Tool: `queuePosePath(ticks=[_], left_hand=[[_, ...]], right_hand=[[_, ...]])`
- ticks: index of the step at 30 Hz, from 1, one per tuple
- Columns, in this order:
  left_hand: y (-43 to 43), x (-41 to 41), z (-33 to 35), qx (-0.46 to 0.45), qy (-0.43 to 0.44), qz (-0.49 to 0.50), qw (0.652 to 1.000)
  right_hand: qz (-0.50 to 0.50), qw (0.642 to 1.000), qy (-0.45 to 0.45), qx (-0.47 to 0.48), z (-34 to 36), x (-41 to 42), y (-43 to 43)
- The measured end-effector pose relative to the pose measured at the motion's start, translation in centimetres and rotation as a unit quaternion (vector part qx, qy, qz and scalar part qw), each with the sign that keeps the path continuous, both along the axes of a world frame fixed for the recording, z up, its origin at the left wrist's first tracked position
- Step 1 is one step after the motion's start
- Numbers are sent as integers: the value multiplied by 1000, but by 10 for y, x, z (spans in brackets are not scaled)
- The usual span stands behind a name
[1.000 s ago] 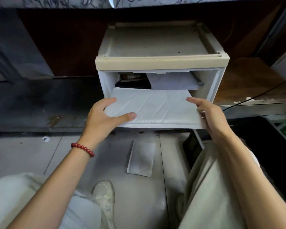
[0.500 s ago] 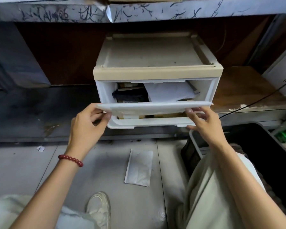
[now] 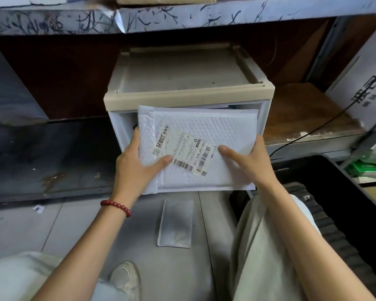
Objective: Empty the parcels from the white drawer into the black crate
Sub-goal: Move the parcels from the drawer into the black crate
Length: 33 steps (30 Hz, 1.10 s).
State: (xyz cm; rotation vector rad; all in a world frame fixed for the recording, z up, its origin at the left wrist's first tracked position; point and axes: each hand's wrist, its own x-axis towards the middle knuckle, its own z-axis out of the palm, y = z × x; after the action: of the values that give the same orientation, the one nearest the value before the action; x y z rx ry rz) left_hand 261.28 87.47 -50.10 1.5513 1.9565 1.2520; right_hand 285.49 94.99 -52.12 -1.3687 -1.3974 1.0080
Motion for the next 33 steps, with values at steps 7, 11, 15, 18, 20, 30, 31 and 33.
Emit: queuePosePath(ticks=[7, 11, 15, 18, 20, 30, 31, 33], left_hand=[[25, 38, 11, 46, 48, -37, 997], [42, 76, 19, 73, 64, -95, 991], [65, 113, 20, 58, 87, -136, 985], [81, 144, 18, 32, 136, -190, 972], [92, 168, 13, 16, 170, -222, 960], [118, 270, -79, -80, 273, -343, 895], [115, 272, -91, -66, 311, -346, 883], [111, 272, -108, -48, 383, -352, 853]], right_hand=[[-81, 991, 59, 84, 8, 41, -19], [-158, 982, 63, 79, -1, 82, -27], [-200, 976, 66, 57, -11, 122, -37], [-226, 970, 86, 34, -24, 154, -47], [-258, 961, 100, 18, -35, 174, -54], [-415, 889, 169, -96, -128, 227, -86], [-429, 881, 168, -108, -139, 228, -88], [-450, 866, 167, -139, -162, 229, -91]])
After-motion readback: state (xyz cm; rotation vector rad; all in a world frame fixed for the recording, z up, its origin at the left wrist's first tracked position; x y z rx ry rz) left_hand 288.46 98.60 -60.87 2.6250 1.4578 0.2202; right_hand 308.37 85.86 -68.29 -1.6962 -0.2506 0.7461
